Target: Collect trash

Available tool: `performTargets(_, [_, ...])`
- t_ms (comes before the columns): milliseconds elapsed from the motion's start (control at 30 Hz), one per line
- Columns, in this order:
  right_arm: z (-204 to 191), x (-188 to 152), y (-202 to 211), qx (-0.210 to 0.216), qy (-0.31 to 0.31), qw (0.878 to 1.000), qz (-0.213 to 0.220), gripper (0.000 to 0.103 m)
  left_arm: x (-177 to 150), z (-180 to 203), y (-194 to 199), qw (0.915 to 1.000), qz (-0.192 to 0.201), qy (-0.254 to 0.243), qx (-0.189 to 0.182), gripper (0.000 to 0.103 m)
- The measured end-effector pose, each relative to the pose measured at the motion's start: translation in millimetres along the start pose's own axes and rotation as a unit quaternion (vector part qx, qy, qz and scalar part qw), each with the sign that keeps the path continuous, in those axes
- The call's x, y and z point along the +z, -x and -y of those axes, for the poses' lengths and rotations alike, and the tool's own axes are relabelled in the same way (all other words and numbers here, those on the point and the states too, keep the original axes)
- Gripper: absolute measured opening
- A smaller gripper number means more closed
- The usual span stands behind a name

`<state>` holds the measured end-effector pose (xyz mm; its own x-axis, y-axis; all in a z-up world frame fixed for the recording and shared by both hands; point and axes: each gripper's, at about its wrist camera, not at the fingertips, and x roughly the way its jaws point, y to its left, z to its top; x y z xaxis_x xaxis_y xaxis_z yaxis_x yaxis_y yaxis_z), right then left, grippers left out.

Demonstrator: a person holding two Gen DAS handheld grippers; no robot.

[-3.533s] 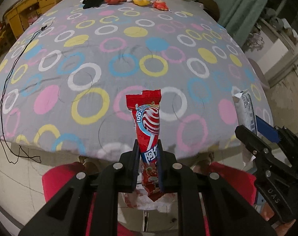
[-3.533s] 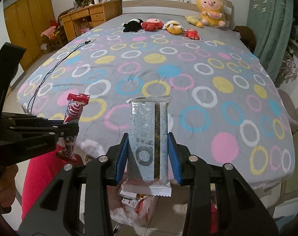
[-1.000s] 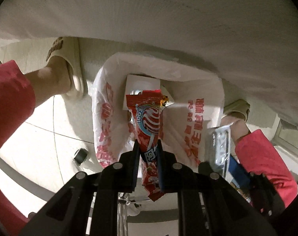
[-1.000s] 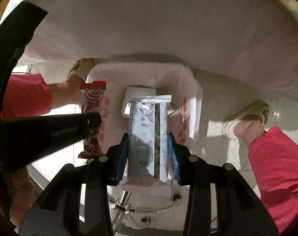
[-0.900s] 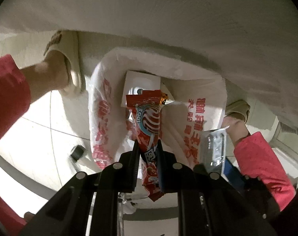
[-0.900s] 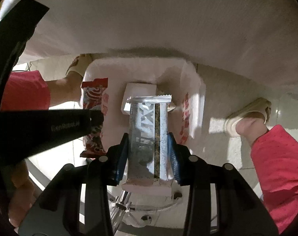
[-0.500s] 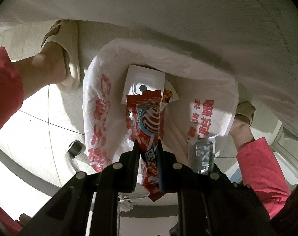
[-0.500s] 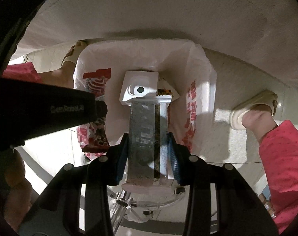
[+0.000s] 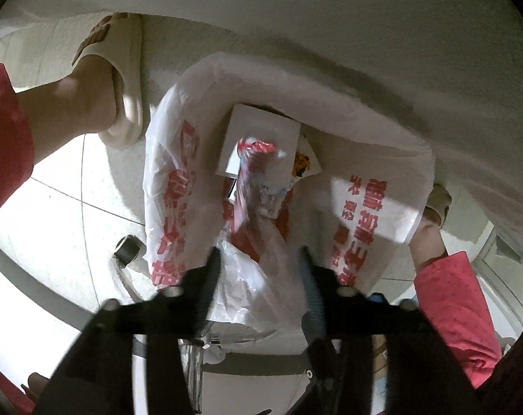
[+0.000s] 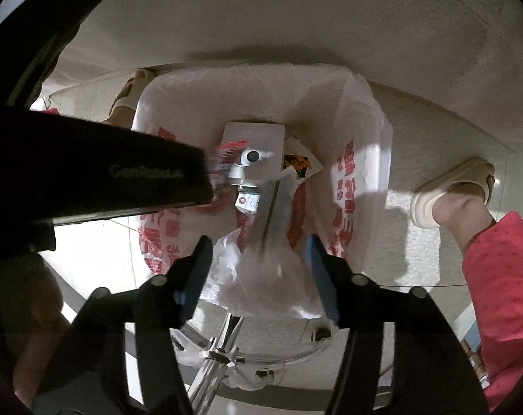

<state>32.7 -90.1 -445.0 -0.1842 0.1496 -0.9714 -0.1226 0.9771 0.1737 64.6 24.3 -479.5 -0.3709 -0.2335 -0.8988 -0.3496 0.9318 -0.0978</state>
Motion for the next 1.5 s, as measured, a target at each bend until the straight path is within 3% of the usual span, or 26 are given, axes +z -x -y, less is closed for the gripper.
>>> performTargets(133, [1.6,0.3,-3.3,-0.001,-0.006,1.000,-0.005,0.059,0.1,-1.7,0.4,1.0000,0.002,0.005,0.002,0.060])
performTargets(367, [7.7,-0.6,-0.6,-0.010,-0.018,1.000,-0.008,0.073,-0.7,-6.3,6.0,0.9999,0.010,0.005,0.009,0.072])
performTargets(567, [29.9,-6.2,17.6,-0.032,-0.052,0.998,-0.005,0.090,-8.7,-7.7,23.4,0.9988,0.036,-0.014,0.028,0.076])
performTargets(667, [42.3,-9.9,32.9,-0.047,-0.076,0.996,0.004,0.090,-16.8,-8.9,36.5,0.9972,0.055,-0.027,0.043,0.078])
performTargets(867, [50.2,-18.4,87.5,-0.077,-0.099,0.989,0.082,0.091,-38.2,-7.9,68.7,0.9911,0.103,-0.057,0.063,0.080])
performTargets(1000, [37.4,-24.9,122.2,-0.100,-0.074,0.984,0.130,0.092,-54.6,-5.9,90.0,0.9861,0.134,-0.075,0.063,0.080])
performTargets(1233, [18.0,-38.2,160.7,-0.073,-0.052,0.980,0.176,0.092,-87.7,-0.9,127.9,0.9731,0.193,-0.107,0.065,0.081])
performTargets(1500, [7.5,-58.7,195.2,-0.075,-0.049,0.971,0.222,0.092,-121.2,3.6,163.1,0.9547,0.258,-0.126,0.079,0.081])
